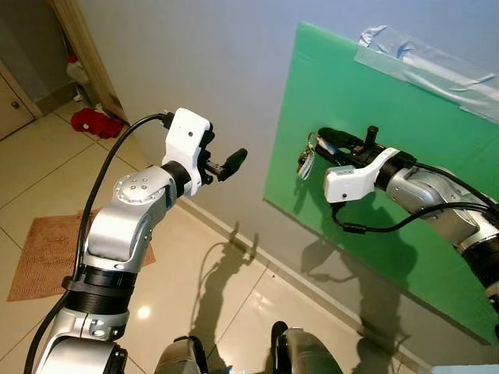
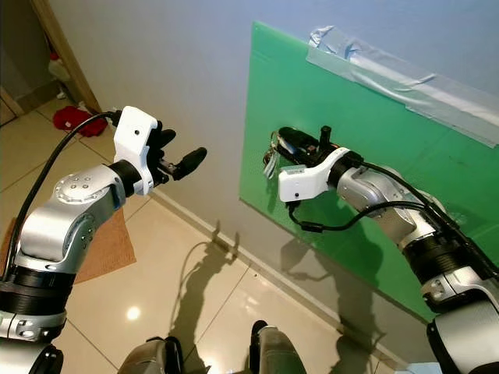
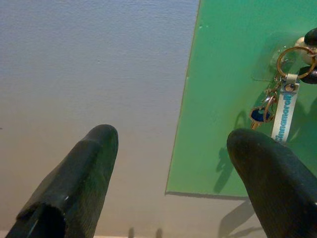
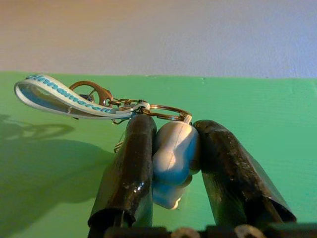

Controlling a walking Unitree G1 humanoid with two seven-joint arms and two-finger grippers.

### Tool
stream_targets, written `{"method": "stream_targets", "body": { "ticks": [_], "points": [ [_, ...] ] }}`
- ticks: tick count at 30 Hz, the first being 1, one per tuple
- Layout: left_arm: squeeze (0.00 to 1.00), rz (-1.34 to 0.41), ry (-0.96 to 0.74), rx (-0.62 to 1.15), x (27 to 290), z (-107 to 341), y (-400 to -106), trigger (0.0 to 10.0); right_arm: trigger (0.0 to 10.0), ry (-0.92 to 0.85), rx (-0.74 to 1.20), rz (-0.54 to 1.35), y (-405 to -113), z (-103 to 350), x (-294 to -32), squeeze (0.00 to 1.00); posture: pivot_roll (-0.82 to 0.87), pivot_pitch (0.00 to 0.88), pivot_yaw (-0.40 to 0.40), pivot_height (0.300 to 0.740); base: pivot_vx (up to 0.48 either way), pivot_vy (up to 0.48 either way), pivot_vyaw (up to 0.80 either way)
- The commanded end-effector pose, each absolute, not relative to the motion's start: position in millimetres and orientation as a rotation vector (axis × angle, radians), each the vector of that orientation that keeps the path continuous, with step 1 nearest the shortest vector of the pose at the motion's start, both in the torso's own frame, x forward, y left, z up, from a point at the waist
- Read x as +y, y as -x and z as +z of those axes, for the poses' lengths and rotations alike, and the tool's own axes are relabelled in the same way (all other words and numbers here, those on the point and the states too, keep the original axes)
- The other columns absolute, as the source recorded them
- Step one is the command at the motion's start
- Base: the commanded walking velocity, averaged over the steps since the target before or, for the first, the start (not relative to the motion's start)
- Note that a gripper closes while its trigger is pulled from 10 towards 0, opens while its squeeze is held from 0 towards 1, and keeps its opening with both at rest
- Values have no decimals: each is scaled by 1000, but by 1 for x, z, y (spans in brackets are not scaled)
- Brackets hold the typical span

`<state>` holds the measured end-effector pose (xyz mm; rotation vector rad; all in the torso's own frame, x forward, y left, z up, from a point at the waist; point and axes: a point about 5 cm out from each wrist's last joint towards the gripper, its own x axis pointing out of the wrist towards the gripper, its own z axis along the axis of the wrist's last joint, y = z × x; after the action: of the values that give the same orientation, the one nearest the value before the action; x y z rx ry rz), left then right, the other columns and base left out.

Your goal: Hang keys on a hook

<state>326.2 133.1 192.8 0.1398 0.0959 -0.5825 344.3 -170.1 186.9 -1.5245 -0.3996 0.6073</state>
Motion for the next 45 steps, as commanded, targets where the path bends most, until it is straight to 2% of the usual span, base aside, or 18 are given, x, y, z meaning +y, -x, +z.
{"method": "stream_targets", "body": {
  "ticks": [1, 8, 14, 24, 35, 45],
  "points": [
    [0, -590, -136, 97, 133, 193, -323, 10000, 0, 1478, -361, 585, -345, 187, -176, 0, -94, 176, -20, 740, 0, 0, 0],
    [0, -587, -134, 94, 134, 195, -324, 10000, 0, 1352, -274, 574, -347, 183, -178, 0, -93, 177, -18, 740, 0, 0, 0],
    [0, -587, -132, 93, 134, 196, -324, 10000, 0, 1323, -191, 560, -349, 176, -186, 0, -92, 179, -16, 740, 0, 0, 0],
    [0, -590, -137, 97, 135, 196, -323, 10000, 0, 1671, -272, 598, -343, 176, -188, 0, -88, 170, -9, 740, 0, 0, 0],
    [0, -598, -142, 98, 135, 196, -325, 10000, 0, 1658, -272, 567, -344, 177, -191, 0, -92, 164, -3, 740, 0, 0, 0],
    [0, -600, -143, 99, 135, 196, -324, 10000, 0, 1790, -329, 486, -346, 193, -197, 0, -95, 170, -5, 740, 0, 0, 0]
  ]
}}
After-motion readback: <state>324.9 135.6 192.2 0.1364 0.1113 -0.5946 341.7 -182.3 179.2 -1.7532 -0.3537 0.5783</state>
